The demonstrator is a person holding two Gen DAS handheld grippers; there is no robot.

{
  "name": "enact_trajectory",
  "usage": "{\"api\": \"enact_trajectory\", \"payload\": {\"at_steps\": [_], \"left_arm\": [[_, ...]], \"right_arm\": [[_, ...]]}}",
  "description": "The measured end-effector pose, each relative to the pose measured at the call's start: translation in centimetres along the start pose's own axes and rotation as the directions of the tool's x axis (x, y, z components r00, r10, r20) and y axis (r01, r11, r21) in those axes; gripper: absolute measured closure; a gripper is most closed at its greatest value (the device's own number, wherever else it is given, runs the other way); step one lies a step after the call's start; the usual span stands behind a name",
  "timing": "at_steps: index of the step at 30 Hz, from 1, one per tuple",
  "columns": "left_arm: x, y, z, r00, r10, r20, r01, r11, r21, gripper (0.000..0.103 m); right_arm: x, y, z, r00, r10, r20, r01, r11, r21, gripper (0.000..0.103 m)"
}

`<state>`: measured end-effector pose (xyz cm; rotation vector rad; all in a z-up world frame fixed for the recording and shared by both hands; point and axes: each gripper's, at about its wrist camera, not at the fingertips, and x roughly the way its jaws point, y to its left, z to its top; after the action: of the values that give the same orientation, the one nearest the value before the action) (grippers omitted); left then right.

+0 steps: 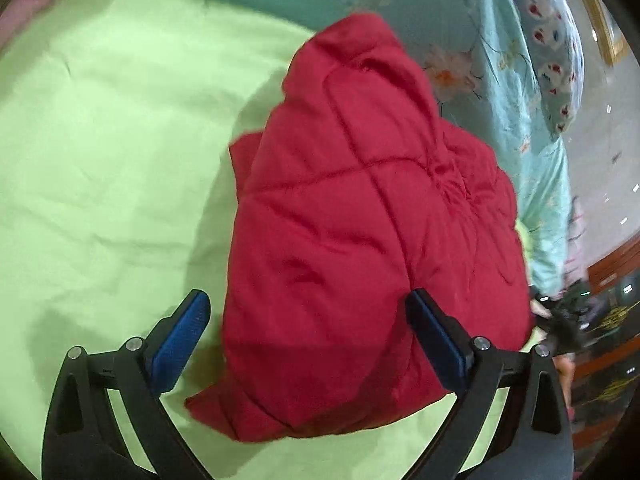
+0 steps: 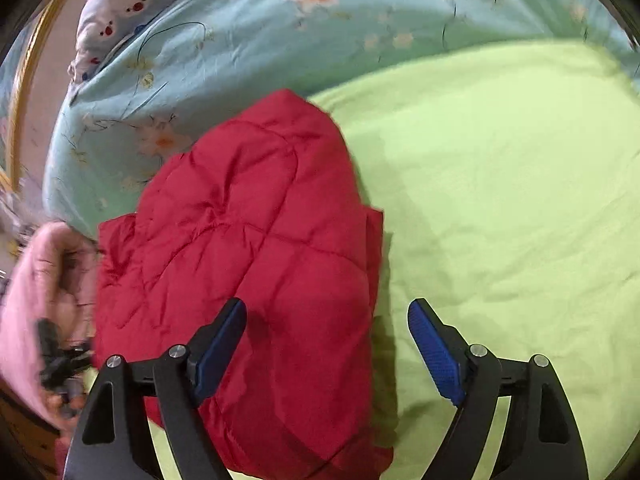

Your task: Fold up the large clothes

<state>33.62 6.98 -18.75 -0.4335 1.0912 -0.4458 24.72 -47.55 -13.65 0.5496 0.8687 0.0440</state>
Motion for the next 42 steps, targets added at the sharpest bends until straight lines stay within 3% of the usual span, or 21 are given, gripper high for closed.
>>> {"api": "enact_trajectory", "payload": {"at_steps": [4,9,13,18,23,26,30,36,42], "left_arm": [[1.6,1.4,0.2,0.995,-0.089,-0.043,0.086,0.994,-0.072,0.0],[3.4,1.6,0.4,0.978,-0.188,-0.089,0.173,0.974,-0.148,0.0],[4.3,-0.2,0.4,0.977,-0.188,-0.097,0.177,0.978,-0.112,0.0],[4.5,-1.6,0.4,0.983,-0.162,-0.088,0.158,0.986,-0.054,0.001],[3.1,-2.5,-0.1,0.988,-0.153,-0.035,0.153,0.988,0.003,0.023],[2.2,-3.2,-0.1,0.99,-0.144,-0.013,0.144,0.989,0.016,0.033],[0.7,-4.0,-0.1,0.99,-0.143,0.017,0.142,0.989,0.035,0.041],[-1.7,-4.7,-0.8,0.989,-0.14,0.051,0.138,0.989,0.049,0.045],[-5.7,-5.4,-3.5,0.984,-0.149,0.095,0.143,0.987,0.073,0.045]], "right_arm": [[2.3,-2.6,0.2,0.986,0.143,-0.087,-0.132,0.984,0.118,0.018],[4.3,-3.8,0.5,0.964,0.243,-0.105,-0.219,0.955,0.198,0.014],[6.1,-3.6,0.6,0.936,0.323,-0.142,-0.283,0.928,0.242,0.011],[7.4,-2.2,0.7,0.928,0.322,-0.188,-0.279,0.934,0.223,0.013],[7.2,-1.6,0.5,0.912,0.358,-0.2,-0.314,0.923,0.222,0.044],[6.4,-1.1,0.4,0.913,0.365,-0.184,-0.326,0.921,0.213,0.054],[5.4,-0.6,0.4,0.918,0.361,-0.165,-0.327,0.924,0.197,0.059],[3.0,0.8,-0.1,0.917,0.371,-0.149,-0.348,0.924,0.157,0.064],[0.1,2.6,-1.8,0.904,0.401,-0.145,-0.388,0.915,0.114,0.066]]}}
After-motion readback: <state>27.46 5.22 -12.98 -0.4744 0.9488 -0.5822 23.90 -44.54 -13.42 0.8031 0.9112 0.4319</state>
